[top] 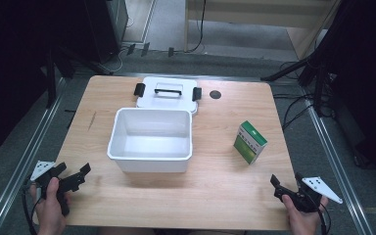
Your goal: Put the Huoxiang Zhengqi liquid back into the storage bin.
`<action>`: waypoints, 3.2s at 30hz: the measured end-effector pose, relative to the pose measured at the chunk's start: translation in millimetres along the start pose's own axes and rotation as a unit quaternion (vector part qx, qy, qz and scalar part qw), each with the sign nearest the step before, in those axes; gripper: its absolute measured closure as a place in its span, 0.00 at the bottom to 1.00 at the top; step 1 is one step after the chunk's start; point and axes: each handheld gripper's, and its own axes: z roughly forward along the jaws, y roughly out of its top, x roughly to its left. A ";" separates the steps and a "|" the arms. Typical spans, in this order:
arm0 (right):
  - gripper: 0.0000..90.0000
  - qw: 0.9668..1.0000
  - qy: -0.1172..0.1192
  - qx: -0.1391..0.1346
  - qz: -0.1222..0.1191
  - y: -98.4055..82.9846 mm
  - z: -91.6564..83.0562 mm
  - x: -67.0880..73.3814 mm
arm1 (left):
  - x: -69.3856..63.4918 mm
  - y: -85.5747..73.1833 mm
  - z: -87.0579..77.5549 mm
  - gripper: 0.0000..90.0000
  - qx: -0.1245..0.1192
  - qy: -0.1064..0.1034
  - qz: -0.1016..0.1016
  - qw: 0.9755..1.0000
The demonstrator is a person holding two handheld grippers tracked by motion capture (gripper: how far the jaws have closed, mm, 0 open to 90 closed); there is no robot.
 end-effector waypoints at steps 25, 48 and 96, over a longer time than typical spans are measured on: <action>0.14 0.997 0.046 0.035 -0.052 13.8 -1.4 12.1 | -0.6 -0.1 0.3 0.04 0.001 0.001 0.002 1.000; 0.16 0.955 0.054 0.214 -0.196 92.9 21.7 46.9 | 0.1 0.1 0.4 0.04 0.002 -0.002 -0.001 1.000; 0.37 0.856 0.041 0.455 -0.244 203.1 112.8 123.8 | 0.3 0.5 1.5 0.04 0.006 -0.003 -0.001 1.000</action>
